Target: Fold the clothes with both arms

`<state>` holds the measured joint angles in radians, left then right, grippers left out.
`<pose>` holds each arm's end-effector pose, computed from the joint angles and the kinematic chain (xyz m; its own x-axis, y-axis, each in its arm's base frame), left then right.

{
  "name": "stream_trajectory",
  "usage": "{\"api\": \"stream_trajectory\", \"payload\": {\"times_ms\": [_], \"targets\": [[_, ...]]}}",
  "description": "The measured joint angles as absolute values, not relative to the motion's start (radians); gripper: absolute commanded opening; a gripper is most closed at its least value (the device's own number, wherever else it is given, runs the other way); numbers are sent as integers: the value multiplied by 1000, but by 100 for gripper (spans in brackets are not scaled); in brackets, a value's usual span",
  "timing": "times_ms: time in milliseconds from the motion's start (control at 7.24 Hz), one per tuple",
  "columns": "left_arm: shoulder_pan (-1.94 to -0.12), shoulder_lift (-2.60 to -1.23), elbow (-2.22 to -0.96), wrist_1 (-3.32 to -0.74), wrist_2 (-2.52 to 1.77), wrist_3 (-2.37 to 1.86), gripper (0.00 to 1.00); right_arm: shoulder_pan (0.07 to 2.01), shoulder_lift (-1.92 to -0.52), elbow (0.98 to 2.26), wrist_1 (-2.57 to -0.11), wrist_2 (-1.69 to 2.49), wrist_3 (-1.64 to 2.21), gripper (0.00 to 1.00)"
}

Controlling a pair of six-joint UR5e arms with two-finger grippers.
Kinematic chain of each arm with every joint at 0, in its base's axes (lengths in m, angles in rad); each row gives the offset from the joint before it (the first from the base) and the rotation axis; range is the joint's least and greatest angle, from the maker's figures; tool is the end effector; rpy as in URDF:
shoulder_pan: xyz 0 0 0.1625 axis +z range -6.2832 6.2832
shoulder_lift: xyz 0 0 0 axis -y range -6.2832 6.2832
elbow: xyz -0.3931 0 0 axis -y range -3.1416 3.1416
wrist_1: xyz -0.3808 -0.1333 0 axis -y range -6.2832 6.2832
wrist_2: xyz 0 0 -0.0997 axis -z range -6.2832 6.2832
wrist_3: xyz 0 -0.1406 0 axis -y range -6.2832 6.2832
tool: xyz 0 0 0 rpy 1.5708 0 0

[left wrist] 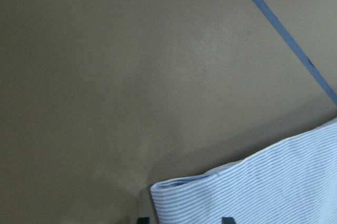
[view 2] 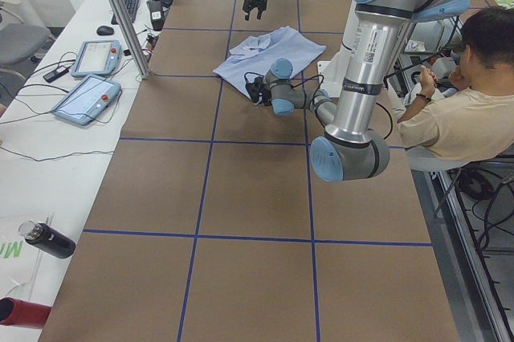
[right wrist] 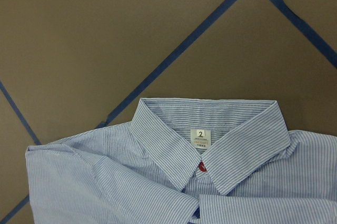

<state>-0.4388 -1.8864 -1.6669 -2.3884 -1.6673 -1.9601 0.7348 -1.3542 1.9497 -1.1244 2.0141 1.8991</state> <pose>0.5251 -0.3787 0.3367 0.1512 -0.4883 -0.8595 0.4303 0.8153 -0.3875 -0.3663 -0.4294 0.3108 0.2477 0.6164 0.7475 -0.4339 0.7604 -0.4832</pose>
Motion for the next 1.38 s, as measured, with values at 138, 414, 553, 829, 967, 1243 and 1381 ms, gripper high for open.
{"api": "stream_trajectory", "payload": {"times_ms": [138, 414, 553, 829, 967, 1243, 1381], "targets": [[-439, -1883, -1670, -2388, -1667, -1959, 53, 735, -1354, 1950, -1124, 2014, 1899, 100], [-444, -1880, -1689, -2389, -1666, -1958, 53, 735, -1353, 1950, -1124, 2014, 1899, 100], [-443, -1882, -1694, -2390, -1666, -1958, 53, 735, -1353, 1950, -1124, 2014, 1899, 100], [-438, -1887, -1683, -2391, -1666, -1957, 53, 735, -1353, 1950, -1124, 2014, 1899, 100], [-438, -1890, -1673, -2391, -1666, -1957, 53, 735, -1354, 1949, -1124, 2015, 1900, 100], [-437, -1894, -1661, -2391, -1665, -1956, 53, 735, -1354, 1949, -1124, 2016, 1901, 100], [-437, -1894, -1658, -2391, -1666, -1956, 53, 735, -1354, 1949, -1124, 2016, 1901, 100]]}}
